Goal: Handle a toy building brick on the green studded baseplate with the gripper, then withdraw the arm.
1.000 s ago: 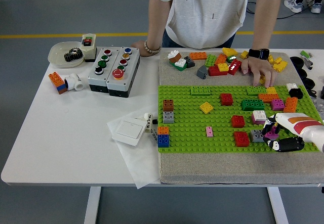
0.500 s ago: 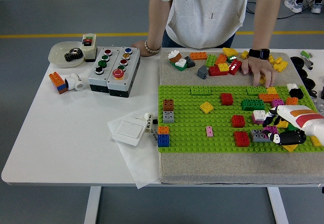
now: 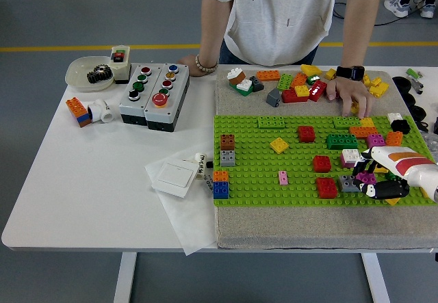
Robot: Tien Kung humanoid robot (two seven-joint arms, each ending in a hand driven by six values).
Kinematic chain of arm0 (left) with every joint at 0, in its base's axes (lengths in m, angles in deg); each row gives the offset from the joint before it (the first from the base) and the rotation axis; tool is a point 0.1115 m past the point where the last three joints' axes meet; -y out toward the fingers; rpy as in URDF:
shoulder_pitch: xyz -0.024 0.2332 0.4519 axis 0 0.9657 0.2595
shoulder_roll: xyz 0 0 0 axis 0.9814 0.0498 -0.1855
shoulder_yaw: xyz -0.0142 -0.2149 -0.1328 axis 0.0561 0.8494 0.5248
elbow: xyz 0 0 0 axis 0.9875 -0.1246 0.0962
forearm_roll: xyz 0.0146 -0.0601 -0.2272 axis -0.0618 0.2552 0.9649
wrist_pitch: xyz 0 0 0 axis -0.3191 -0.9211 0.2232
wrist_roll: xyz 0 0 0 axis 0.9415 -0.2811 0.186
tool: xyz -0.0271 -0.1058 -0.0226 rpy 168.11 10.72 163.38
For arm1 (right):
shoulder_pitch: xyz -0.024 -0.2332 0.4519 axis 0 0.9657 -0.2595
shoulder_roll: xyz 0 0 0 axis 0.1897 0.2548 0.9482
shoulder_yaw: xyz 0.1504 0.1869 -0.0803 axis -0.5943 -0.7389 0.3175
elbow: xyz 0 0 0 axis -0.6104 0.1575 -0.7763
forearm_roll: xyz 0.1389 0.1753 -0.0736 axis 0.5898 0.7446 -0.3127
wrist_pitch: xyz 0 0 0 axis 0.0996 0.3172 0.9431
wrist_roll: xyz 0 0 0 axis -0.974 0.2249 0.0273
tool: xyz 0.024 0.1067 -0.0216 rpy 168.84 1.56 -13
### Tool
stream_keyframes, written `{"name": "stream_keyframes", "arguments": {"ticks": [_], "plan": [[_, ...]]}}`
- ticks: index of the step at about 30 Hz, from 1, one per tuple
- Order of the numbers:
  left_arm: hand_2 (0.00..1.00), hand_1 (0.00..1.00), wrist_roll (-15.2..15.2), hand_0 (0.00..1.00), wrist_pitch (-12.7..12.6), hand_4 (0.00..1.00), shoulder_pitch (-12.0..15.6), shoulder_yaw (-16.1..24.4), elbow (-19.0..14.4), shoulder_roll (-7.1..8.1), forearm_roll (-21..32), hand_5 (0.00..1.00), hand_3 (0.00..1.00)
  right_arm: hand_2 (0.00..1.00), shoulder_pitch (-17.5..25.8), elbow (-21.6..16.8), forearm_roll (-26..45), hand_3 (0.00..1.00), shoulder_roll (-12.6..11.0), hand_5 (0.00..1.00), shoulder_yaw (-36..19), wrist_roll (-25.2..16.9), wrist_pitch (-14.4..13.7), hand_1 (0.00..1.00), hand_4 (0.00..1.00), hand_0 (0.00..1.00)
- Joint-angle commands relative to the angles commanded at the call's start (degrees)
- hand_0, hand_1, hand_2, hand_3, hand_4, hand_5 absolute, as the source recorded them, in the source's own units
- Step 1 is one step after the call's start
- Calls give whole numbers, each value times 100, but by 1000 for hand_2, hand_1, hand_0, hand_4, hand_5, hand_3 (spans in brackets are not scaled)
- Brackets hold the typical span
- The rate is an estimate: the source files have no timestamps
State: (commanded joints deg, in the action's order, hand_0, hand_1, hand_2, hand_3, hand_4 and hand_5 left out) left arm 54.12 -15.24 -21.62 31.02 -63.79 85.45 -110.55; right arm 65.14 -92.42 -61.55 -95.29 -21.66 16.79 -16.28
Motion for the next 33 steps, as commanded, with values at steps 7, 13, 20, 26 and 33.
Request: {"name": "stream_keyframes", "arguments": {"ticks": [7,13,20,26,33], "plan": [[777,751,7,739,-4,623,-10,-11,-1,4,7,649,599,593,-21,56,15,529,26,276,34,-9,-1,555,635,613],[777,751,5,739,-4,623,-13,-10,-3,4,4,649,599,593,-33,133,15,528,58,277,85,-22,-21,555,635,613],[776,751,13,739,-9,623,-20,-17,-3,4,21,650,600,592,-36,104,6,529,46,276,72,-17,-13,556,636,613],[777,751,18,738,-12,623,-27,-23,-2,6,29,650,599,592,-23,-8,-11,529,24,276,-22,-5,-23,556,636,611],[777,751,18,738,-12,623,-35,-25,0,11,26,649,601,592,11,-142,-153,530,3,275,-129,16,-37,556,638,611]]}}
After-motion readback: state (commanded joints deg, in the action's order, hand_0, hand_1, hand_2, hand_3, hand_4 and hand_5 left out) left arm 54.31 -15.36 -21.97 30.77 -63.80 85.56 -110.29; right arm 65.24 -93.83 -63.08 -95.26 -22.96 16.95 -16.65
